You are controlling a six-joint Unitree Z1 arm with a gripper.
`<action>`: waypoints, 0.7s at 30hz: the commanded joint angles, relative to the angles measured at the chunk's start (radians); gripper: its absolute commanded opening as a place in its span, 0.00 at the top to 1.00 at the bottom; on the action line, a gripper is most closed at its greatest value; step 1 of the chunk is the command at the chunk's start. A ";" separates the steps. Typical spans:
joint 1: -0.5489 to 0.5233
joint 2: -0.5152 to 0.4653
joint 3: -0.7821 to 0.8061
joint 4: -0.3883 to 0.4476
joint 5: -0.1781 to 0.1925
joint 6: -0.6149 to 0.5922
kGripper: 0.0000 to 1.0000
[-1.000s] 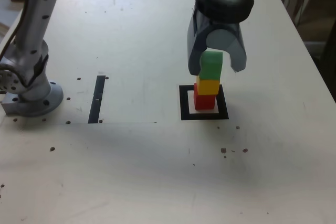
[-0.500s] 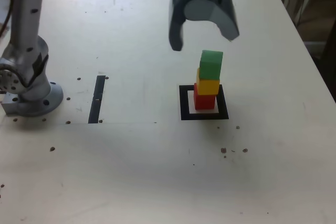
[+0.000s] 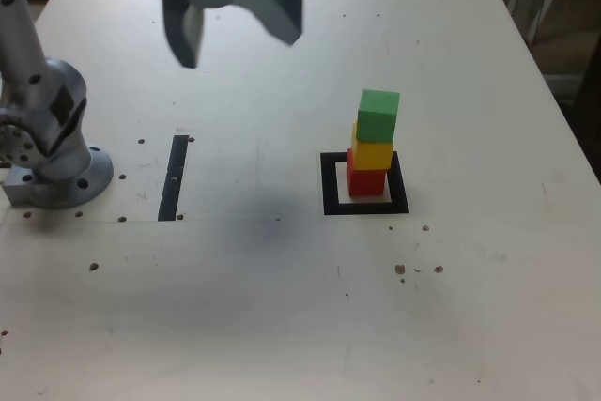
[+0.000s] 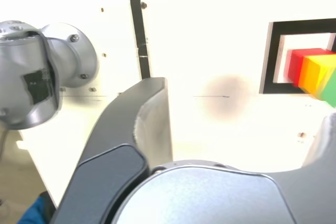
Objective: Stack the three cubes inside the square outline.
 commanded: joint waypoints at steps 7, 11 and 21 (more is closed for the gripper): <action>-0.001 -0.060 0.310 -0.168 -0.025 0.017 0.01; -0.001 -0.087 0.442 -0.282 -0.027 0.048 0.01; -0.003 -0.114 0.647 -0.402 -0.050 0.077 0.01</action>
